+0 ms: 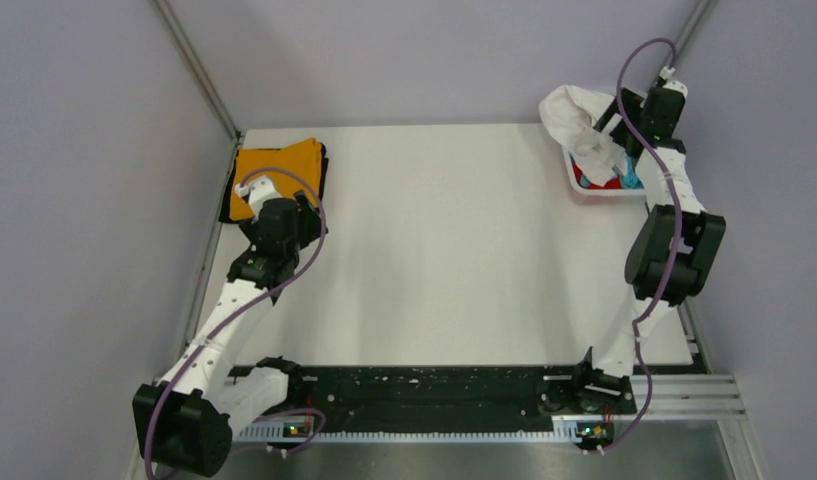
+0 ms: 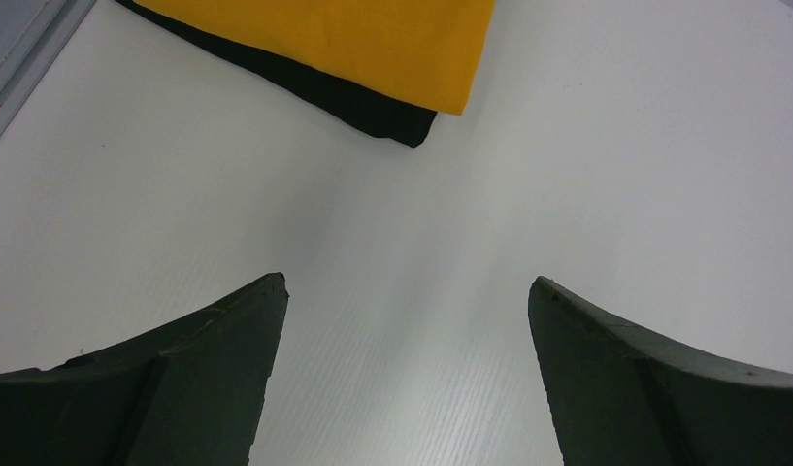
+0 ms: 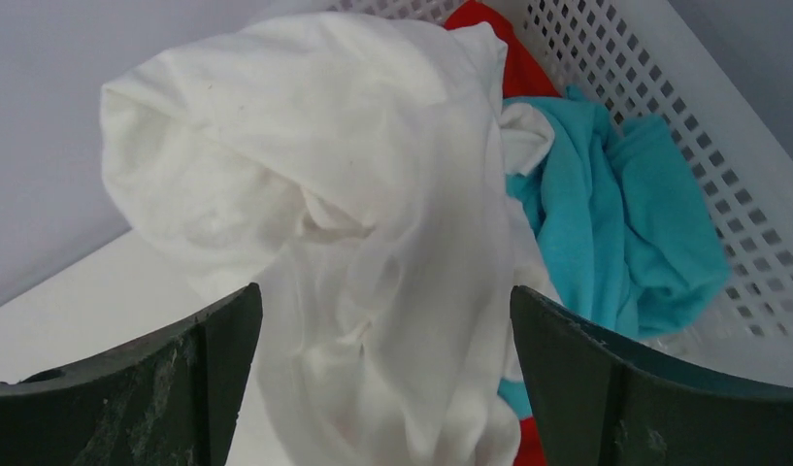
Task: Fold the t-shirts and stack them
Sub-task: Grab crumpled tshirt from bin with the right arm
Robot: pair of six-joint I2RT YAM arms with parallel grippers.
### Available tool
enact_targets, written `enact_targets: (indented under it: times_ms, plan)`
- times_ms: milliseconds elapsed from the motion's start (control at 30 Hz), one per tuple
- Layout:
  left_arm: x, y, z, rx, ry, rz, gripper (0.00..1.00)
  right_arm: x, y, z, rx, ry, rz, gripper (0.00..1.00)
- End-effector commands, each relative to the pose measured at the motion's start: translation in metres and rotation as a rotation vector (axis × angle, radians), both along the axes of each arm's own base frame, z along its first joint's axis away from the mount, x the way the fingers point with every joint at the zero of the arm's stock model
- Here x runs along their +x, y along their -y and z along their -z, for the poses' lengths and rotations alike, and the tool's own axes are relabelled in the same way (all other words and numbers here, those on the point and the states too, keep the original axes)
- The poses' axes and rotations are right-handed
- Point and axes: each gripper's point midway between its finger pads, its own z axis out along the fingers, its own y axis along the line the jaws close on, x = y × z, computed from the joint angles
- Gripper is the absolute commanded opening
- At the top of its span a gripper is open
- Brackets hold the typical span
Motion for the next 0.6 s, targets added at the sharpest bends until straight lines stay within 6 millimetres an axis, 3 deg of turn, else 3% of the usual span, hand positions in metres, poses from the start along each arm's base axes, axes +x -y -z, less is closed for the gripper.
enact_targets:
  times_ms: [0,33,67,133,167,233,300,433,567]
  plan:
    - [0.004,-0.008,-0.02,0.01,0.082,-0.028,0.99,0.028,0.003,0.032,0.0,-0.108,-0.022,0.94]
    - [0.005,-0.008,-0.02,0.007,0.084,-0.031,0.99,0.034,0.004,0.041,0.001,-0.127,-0.021,0.91]
    - [0.005,-0.008,-0.021,0.0,0.084,-0.033,0.99,0.039,0.004,0.046,0.001,-0.138,-0.026,0.8]
    - [0.005,-0.007,-0.021,-0.016,0.081,-0.038,0.99,0.048,0.002,0.053,0.003,-0.151,-0.042,0.47]
    - [0.005,-0.006,-0.021,-0.021,0.082,-0.038,0.99,0.051,0.001,0.05,-0.008,-0.146,-0.04,0.3]
    - [0.005,-0.006,-0.02,-0.028,0.083,-0.042,0.99,0.055,-0.004,0.034,-0.054,-0.128,-0.063,0.11]
    - [0.004,-0.005,-0.022,-0.037,0.087,-0.041,0.99,0.056,-0.012,0.0,-0.133,-0.083,-0.08,0.0]
    - [0.006,-0.001,-0.025,-0.074,0.109,-0.036,0.99,0.042,-0.049,-0.094,-0.278,0.035,-0.114,0.0]
    - [0.008,0.006,-0.033,-0.111,0.174,-0.007,0.99,0.006,-0.143,-0.16,-0.403,0.139,-0.276,0.0]
